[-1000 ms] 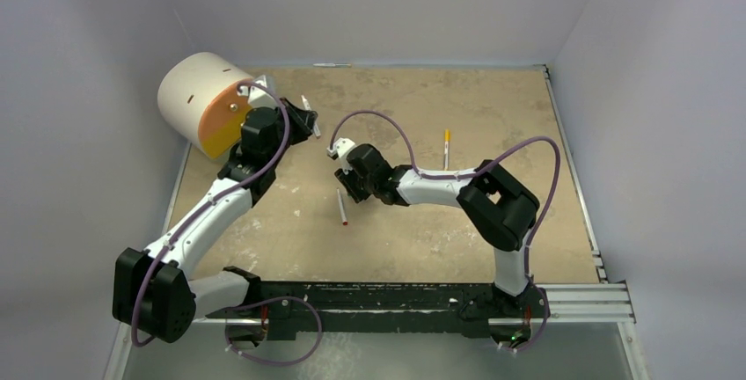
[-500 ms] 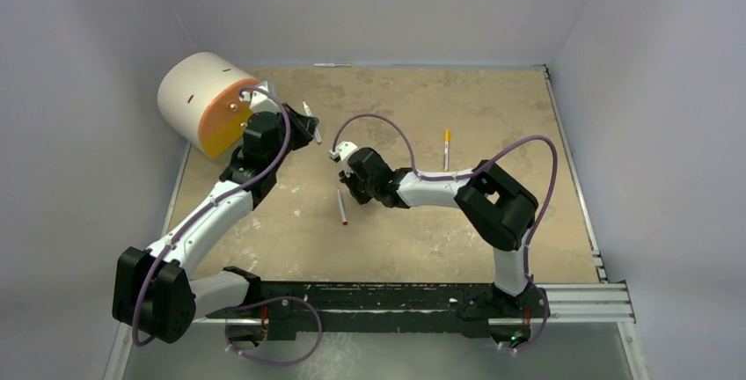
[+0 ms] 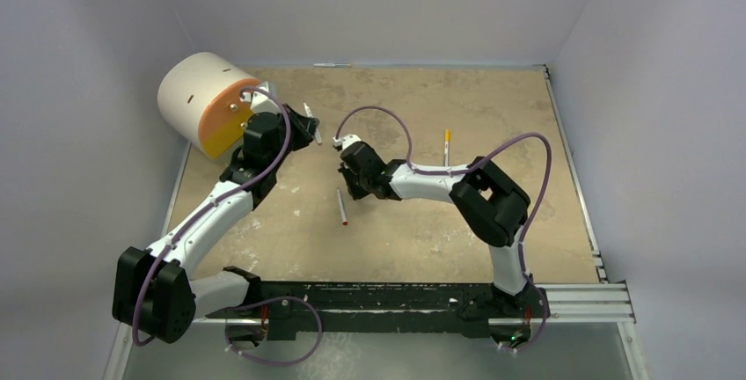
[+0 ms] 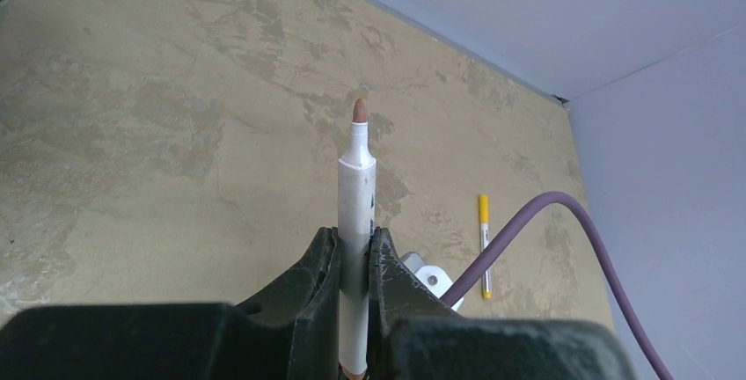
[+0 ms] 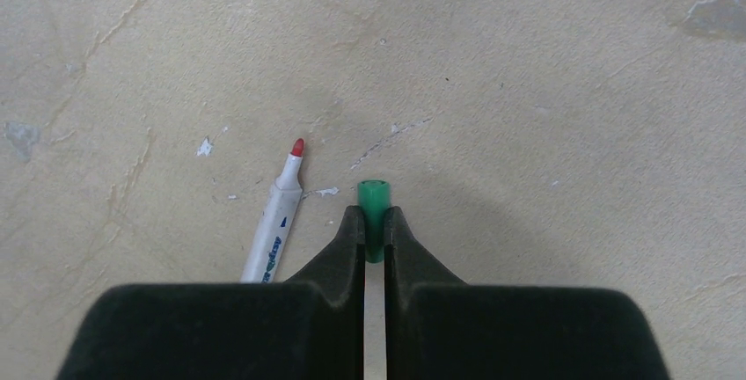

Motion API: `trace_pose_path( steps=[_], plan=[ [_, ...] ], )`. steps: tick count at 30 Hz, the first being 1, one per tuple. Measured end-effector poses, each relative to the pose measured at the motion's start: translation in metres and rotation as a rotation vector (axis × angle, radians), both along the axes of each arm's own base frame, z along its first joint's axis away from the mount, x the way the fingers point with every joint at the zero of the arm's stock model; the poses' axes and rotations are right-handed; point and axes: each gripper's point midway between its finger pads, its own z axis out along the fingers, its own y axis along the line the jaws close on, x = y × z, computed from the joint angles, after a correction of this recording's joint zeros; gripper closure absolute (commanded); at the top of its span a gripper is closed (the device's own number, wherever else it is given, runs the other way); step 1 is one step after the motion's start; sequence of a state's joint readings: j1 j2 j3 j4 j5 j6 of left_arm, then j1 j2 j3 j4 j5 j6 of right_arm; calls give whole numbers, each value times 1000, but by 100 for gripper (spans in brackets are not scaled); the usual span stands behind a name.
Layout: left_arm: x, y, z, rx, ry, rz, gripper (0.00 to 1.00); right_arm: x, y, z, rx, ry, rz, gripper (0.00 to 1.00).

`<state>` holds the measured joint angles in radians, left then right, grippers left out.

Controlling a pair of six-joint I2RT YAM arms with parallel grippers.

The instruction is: Insert the pens into the pen caps

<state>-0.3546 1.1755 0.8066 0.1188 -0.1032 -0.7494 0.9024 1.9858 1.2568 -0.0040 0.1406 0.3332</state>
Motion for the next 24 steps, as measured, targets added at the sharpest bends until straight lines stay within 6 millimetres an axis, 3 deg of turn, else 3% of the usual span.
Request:
trace_pose_path(
  steps=[7,11,14,18,24],
  plan=[
    [0,-2,2,-8,-5,-6,100,-6,-13,5,17,24,-63,100],
    [1,-7,7,-41,-34,-25,100,-6,-27,30,82,-1,-109,100],
    [-1,-14,6,-71,-69,-62,100,2,-42,71,201,-67,-147,100],
    [-9,-28,4,-121,-119,-149,100,17,-56,153,437,-218,-175,100],
    [-22,-64,35,-271,-281,-364,100,22,-83,253,718,-390,-161,100]
  ],
)
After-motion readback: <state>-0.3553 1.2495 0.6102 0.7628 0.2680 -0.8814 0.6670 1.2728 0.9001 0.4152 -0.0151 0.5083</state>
